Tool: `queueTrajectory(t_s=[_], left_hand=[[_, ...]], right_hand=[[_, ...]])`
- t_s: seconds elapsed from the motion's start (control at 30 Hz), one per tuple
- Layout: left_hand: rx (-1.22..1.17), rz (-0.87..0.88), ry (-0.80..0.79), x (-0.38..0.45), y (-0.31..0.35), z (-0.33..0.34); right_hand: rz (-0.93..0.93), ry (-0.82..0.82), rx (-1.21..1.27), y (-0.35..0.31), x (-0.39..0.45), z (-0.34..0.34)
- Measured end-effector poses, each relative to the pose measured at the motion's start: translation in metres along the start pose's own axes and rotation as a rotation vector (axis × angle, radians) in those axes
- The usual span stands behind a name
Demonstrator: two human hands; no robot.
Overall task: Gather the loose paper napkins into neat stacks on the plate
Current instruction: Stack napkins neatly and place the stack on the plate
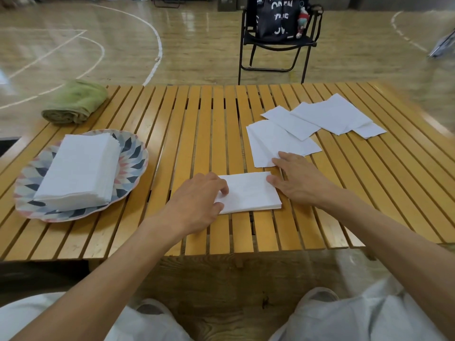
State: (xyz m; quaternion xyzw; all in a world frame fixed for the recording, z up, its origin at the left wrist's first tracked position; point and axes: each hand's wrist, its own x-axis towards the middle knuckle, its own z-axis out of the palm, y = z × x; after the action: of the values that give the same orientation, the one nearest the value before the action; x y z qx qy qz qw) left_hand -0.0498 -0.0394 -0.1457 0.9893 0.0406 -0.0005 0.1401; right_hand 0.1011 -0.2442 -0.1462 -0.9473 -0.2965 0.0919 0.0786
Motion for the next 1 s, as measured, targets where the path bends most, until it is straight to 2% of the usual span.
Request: queueTrajectory(t_s=[0.13, 0.2, 0.3, 0.4, 0.47, 0.57, 0.63, 0.73, 0.83, 0.9, 1.0], left_hand=[[-0.002, -0.003, 0.007, 0.000, 0.000, 0.000], [-0.019, -0.004, 0.017, 0.000, 0.000, -0.001], [-0.097, -0.008, 0.075, 0.000, 0.001, -0.003], [-0.191, -0.016, 0.139, 0.002, -0.002, -0.006], [-0.250, -0.028, 0.172, 0.004, -0.004, -0.007], [-0.396, -0.080, 0.235, 0.007, -0.003, -0.009], [-0.533, -0.142, 0.265, 0.009, -0.001, -0.013], [-0.795, -0.198, 0.233, 0.009, 0.002, -0.021], [-1.051, -0.154, 0.202, 0.006, 0.008, -0.029], [-1.145, -0.104, 0.224, 0.005, 0.010, -0.032], [-1.195, -0.096, 0.300, 0.004, 0.009, -0.034]], right_hand=[[0.032, 0.127, 0.150, -0.002, -0.001, -0.006], [0.044, 0.285, 0.294, -0.001, -0.003, -0.013], [-0.041, 0.609, 0.417, -0.001, -0.005, -0.031], [-0.076, 0.691, 0.644, -0.003, -0.007, -0.049], [-0.041, 0.623, 0.881, -0.004, -0.009, -0.055], [0.047, 0.415, 1.231, -0.005, -0.014, -0.061], [0.075, 0.298, 1.381, -0.006, -0.018, -0.065], [0.056, 0.145, 1.537, -0.007, -0.023, -0.068], [0.064, 0.050, 1.639, -0.007, -0.024, -0.064], [0.083, 0.010, 1.652, -0.008, -0.023, -0.061], [0.061, -0.142, 1.670, -0.007, -0.022, -0.055]])
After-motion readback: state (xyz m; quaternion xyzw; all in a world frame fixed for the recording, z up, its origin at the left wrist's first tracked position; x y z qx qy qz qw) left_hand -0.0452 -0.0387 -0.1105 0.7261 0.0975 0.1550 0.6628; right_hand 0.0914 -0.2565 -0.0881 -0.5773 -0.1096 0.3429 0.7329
